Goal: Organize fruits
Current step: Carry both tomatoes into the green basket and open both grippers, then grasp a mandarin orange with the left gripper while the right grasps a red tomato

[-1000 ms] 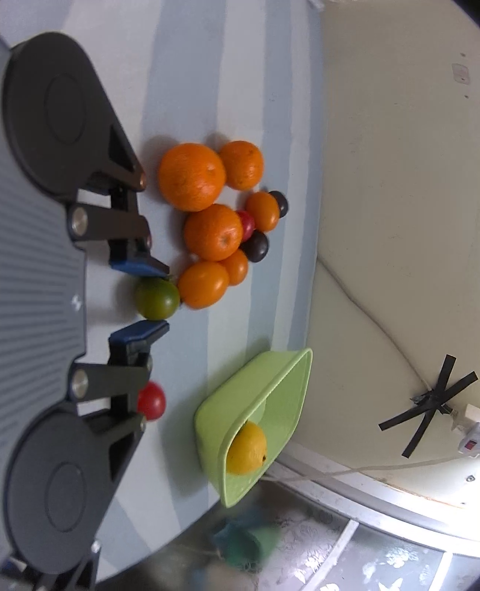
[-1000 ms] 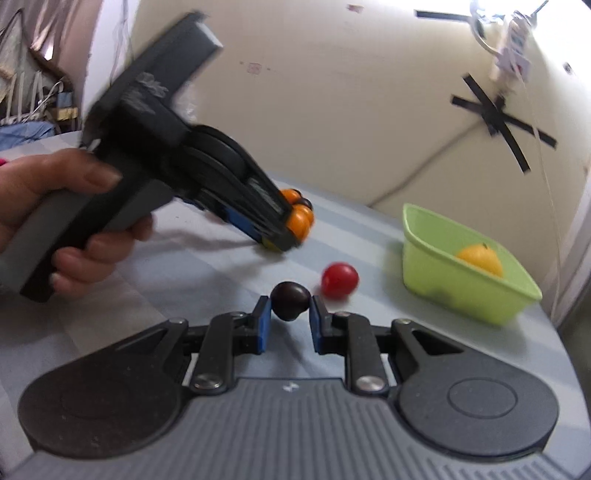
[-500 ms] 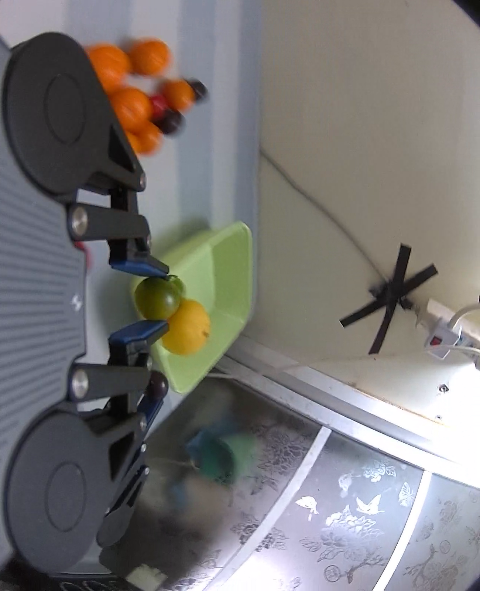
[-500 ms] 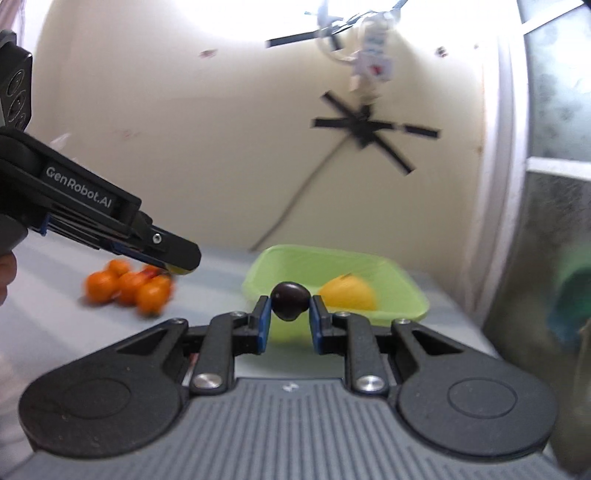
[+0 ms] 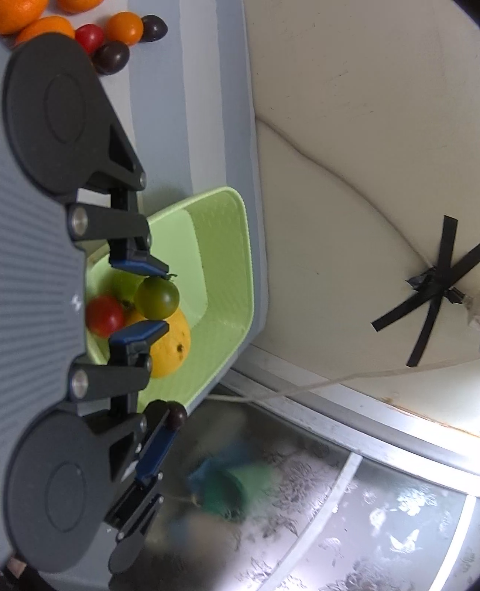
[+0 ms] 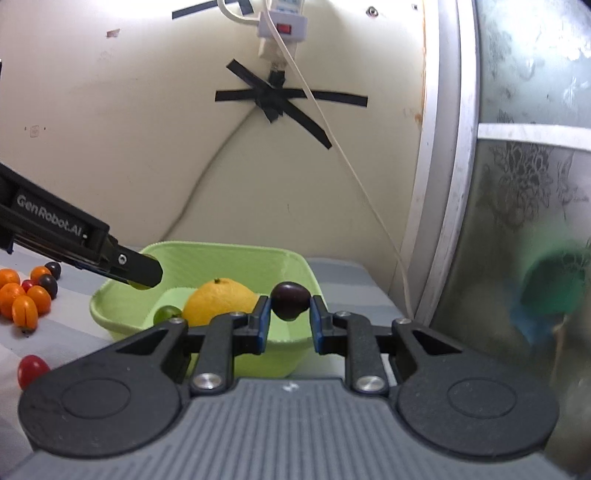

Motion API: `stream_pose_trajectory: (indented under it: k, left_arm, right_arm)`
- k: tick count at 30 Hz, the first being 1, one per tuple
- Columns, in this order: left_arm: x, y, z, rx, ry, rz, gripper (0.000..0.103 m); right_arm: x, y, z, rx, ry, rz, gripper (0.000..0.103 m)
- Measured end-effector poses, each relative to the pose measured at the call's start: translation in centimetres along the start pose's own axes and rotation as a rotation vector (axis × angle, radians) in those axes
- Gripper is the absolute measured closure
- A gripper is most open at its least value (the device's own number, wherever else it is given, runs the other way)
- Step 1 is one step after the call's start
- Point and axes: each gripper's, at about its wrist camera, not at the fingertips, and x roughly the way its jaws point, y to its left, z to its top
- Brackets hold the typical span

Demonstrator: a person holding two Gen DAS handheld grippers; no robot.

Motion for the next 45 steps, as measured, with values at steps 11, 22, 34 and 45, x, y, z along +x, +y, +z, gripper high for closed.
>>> stream_pose_trajectory:
  k: [11, 22, 34, 45]
  left_arm:
    - [-3.2, 0.4, -0.1, -0.009, -0.056, 0.021, 0.061]
    - [-18.7, 10.2, -6.5, -0.215, -0.201, 0.303, 0.061]
    - [-13.7, 11.0, -8.9, -0.148, -0.095, 0.277, 0.037]
    - [-12.9, 10.2, -10.1, -0.140, -0.071, 0.278, 0.062]
  right_arm:
    - [-0.1, -0.3, -0.2, 0.022, -0.034, -0.016, 0.070]
    - [-5.6, 3.6, -0.7, 0.079, -0.061, 0.219, 0.070]
    - [-4.5, 11.3, -1.7, 0.011, 0.132, 0.349, 0.052]
    - [-3.2, 12.0, -2.2, -0.021, 0.212, 0.337, 0.073]
